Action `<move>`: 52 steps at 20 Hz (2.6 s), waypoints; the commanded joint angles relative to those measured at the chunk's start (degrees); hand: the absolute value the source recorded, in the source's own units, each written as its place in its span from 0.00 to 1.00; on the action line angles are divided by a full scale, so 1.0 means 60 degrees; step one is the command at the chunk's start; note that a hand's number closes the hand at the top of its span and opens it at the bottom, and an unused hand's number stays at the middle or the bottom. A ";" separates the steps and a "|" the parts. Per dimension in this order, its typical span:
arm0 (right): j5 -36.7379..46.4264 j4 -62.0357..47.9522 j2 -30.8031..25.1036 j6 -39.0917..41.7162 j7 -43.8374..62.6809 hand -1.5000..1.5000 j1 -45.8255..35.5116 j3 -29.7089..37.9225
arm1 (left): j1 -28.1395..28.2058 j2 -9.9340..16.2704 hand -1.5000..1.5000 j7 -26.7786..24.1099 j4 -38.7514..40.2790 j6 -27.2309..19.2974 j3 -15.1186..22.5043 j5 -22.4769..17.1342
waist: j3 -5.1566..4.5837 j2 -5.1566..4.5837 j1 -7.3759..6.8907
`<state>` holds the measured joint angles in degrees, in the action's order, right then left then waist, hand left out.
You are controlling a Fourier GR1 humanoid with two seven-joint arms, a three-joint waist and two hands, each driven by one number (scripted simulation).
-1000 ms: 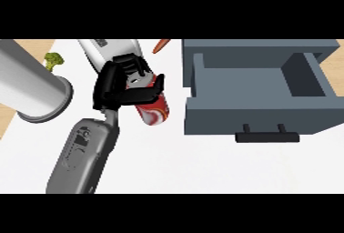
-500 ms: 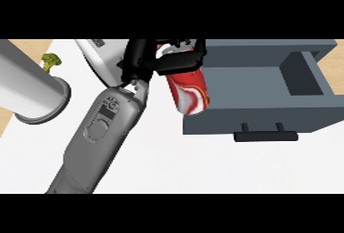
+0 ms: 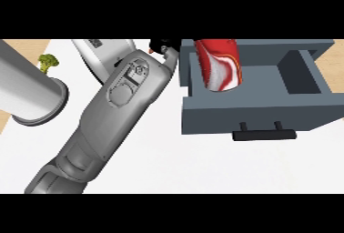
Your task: Pick up the can, place it into the drawer and close the drawer
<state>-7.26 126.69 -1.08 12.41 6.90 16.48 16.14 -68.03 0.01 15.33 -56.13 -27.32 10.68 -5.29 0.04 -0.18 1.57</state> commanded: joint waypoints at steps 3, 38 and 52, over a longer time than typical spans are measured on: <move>0.0101 -0.0272 -0.0175 -0.0091 0.0186 0.00 -0.0544 0.0075 | -0.1423 -0.0001 1.00 0.0085 0.1431 -0.0394 0.0235 -0.0589 | 0.0000 -0.0006 -0.0016; 0.0418 -0.0845 -0.0315 -0.0167 0.0083 0.00 -0.1491 -0.0263 | -0.2434 -0.0001 1.00 -0.2984 0.5684 -0.1684 0.3692 -0.3651 | 0.0023 -0.0251 0.0892; 0.0428 -0.0384 -0.0398 -0.0267 0.0679 0.00 -0.1703 -0.0417 | -0.2099 -0.0001 0.00 -0.3365 0.6174 -0.2517 0.4108 -0.4257 | 0.0012 -0.0295 0.0974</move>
<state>-4.26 123.42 -3.07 10.98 9.48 6.45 13.36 -82.04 0.01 -2.63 -20.03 -41.70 35.12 -30.07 0.15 -1.87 7.52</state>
